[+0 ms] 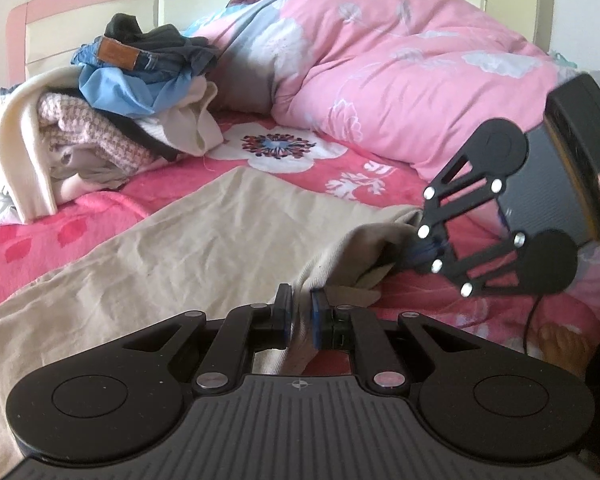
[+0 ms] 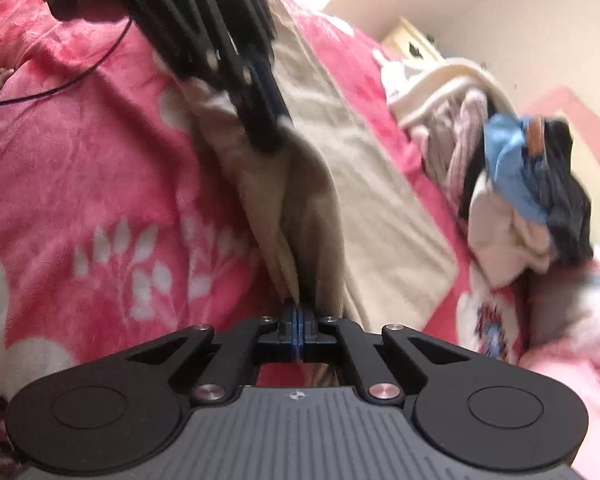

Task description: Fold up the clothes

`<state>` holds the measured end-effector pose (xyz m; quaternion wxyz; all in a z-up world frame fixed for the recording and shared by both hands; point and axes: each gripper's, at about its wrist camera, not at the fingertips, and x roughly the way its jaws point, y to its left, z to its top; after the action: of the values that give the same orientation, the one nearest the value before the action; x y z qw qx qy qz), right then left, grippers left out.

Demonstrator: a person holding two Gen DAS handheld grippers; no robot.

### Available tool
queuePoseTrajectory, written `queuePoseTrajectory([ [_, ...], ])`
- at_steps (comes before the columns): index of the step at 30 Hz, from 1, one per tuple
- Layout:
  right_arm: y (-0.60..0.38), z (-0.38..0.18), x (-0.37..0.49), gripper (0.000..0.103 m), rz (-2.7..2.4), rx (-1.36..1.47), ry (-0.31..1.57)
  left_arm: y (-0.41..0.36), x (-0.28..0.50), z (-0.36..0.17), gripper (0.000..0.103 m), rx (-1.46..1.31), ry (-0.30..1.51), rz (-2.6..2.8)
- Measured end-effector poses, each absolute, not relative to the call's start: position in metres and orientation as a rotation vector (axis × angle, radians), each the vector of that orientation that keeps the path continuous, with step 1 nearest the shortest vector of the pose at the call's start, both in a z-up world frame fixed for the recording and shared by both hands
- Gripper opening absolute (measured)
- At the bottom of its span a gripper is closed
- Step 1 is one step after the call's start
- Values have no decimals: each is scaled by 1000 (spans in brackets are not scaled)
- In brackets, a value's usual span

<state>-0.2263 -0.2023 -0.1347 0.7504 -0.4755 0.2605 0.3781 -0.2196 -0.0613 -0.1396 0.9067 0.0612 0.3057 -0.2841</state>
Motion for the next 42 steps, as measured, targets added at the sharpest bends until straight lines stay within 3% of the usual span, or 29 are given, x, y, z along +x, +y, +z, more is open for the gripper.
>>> queuePoseTrajectory([
  [9, -222, -131, -254, 2, 866, -1108, 591, -69, -231, -145, 9, 190, 630, -616],
  [10, -223, -125, -260, 10, 887, -1099, 574, -69, -231, -146, 9, 187, 630, -618],
  [11, -223, -120, -265, 26, 896, -1093, 548, -68, -231, -146, 9, 182, 630, -618],
  [13, -219, -113, -270, 42, 902, -1082, 475, -67, -231, -146, 9, 173, 632, -617],
  [14, -216, -112, -270, 49, 889, -1081, 440, -67, -230, -146, 9, 170, 632, -617],
  [16, -210, -114, -269, 53, 871, -1085, 385, -67, -230, -146, 9, 167, 633, -618],
  [23, -189, -124, -262, 53, 893, -1083, 352, -68, -230, -145, 9, 169, 633, -617],
  [26, -182, -128, -260, 47, 887, -1087, 346, -68, -230, -146, 9, 170, 634, -619],
  [29, -179, -133, -255, 35, 881, -1084, 372, -69, -232, -146, 9, 181, 634, -628],
  [30, -178, -135, -254, 27, 880, -1091, 372, -70, -233, -146, 9, 186, 637, -636],
  [31, -177, -137, -253, 10, 874, -1098, 368, -70, -233, -147, 10, 191, 641, -645],
  [33, -177, -136, -251, 5, 860, -1090, 362, -73, -234, -148, 10, 212, 656, -669],
  [39, -181, -138, -262, 3, 880, -1121, 379, -80, -242, -150, 22, 263, 648, -701],
  [42, -193, -122, -262, 14, 882, -984, 492, -87, -248, -156, 22, 334, 645, -716],
])
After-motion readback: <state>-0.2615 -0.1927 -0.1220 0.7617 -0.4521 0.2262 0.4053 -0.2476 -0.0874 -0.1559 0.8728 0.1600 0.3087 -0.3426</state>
